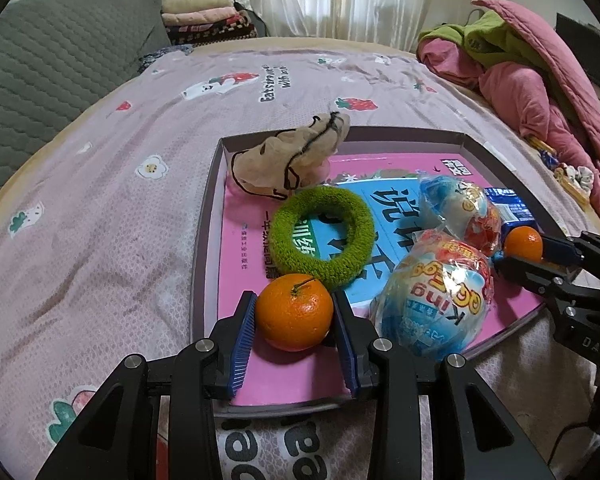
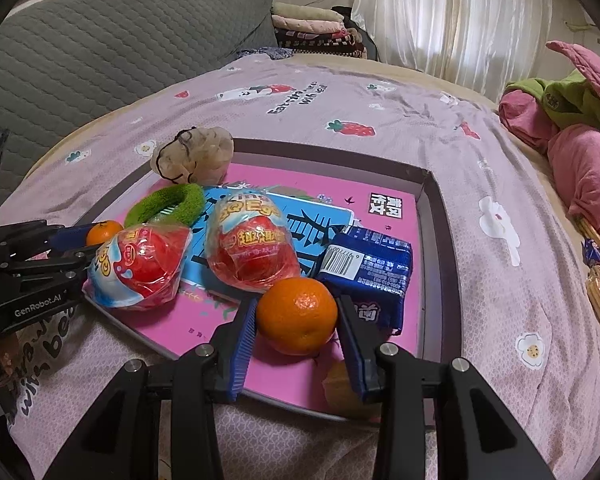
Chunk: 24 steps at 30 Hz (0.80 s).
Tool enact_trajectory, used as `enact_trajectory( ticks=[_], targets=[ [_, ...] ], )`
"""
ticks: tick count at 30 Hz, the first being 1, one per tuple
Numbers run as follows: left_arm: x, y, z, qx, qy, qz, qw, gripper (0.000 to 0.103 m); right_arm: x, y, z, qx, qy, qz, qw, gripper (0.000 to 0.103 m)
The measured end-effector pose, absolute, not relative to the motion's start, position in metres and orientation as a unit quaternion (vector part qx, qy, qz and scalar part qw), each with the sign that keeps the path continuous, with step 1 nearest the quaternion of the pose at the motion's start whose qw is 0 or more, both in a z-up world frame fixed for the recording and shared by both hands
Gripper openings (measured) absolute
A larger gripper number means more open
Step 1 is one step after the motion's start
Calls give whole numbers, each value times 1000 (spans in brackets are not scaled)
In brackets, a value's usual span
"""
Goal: Organize objects
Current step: 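Lower the oranges onto the pink book and open both grippers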
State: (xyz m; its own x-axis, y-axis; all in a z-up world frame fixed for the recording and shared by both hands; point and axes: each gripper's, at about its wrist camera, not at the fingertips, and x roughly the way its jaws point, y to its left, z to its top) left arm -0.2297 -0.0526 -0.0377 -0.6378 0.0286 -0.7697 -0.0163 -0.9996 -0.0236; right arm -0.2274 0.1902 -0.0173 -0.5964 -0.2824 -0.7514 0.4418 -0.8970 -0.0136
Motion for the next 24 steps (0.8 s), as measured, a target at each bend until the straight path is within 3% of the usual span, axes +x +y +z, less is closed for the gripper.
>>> enact_trajectory(
  ticks=[24],
  targets=[
    [-236,-52,-38,-436,-7,900,16,39,-228,195,-15,397,96,-891,197,43]
  ],
)
